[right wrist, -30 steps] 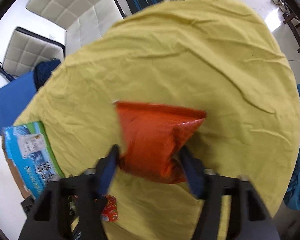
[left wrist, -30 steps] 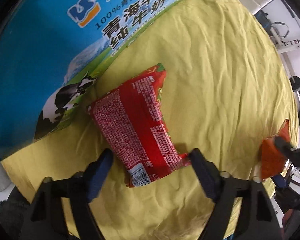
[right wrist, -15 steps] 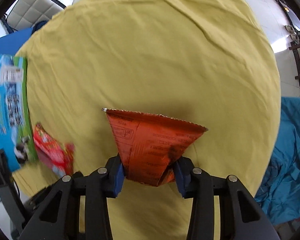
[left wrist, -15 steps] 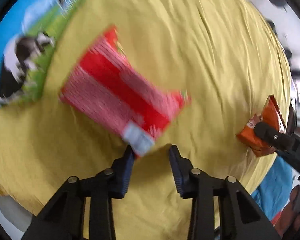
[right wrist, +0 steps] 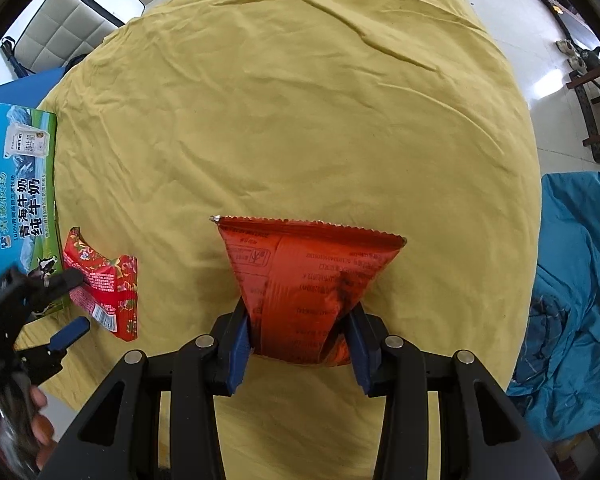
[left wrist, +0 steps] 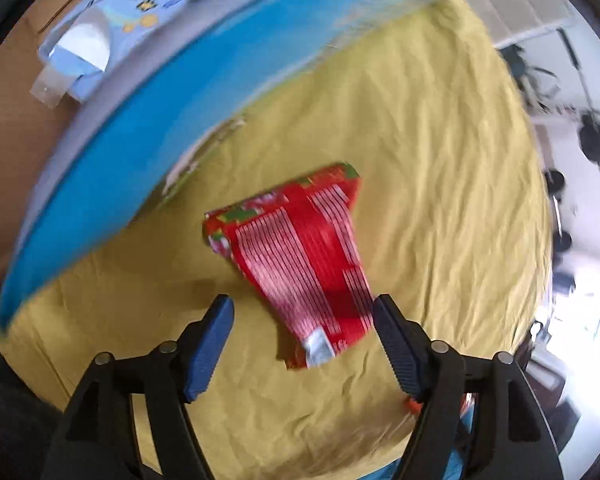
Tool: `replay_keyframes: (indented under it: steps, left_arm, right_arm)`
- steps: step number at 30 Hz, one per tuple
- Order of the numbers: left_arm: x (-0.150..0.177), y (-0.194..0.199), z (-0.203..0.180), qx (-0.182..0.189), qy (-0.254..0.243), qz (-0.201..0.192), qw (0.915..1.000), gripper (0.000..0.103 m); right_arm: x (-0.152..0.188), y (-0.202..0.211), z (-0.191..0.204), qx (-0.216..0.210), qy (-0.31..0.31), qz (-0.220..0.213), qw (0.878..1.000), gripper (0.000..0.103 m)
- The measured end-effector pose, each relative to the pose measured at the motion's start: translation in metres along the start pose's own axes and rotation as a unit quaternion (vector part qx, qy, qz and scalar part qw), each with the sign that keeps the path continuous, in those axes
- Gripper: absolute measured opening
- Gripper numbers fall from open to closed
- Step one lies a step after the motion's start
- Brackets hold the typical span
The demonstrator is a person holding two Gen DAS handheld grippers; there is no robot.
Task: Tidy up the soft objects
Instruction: 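Grasp the orange bag with the right tool while the left tool grasps the red bag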
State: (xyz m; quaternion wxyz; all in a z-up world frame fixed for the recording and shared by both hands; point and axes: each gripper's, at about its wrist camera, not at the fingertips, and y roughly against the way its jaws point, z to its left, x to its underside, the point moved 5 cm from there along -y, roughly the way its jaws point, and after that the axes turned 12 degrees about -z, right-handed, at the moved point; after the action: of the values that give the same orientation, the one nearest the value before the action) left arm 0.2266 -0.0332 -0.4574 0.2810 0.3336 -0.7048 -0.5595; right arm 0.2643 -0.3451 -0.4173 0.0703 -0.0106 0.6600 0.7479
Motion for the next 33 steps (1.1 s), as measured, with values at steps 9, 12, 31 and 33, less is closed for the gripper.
replay_keyframes:
  steps: [9, 12, 31, 33]
  left_arm:
    - [-0.008, -0.018, -0.008, -0.052, 0.016, -0.028, 0.9981, 0.069]
    - [-0.002, -0.020, -0.012, -0.047, -0.035, -0.037, 0.9976, 0.054]
    - [0.045, -0.044, -0.048, -0.015, -0.373, 0.020, 0.9274, 0.051]
    - [0.017, -0.047, -0.048, -0.020, -0.372, 0.009, 0.9281, 0.051]
  right_arm:
    - [0.000, -0.003, 0.000, 0.005, 0.000, -0.004, 1.000, 0.044]
    - [0.001, -0.005, 0.008, 0.010, 0.011, -0.003, 1.000, 0.044]
    - [0.016, -0.012, -0.009, -0.007, -0.037, -0.007, 0.999, 0.045]
    - [0.017, -0.017, -0.010, -0.006, -0.045, -0.007, 0.999, 0.045]
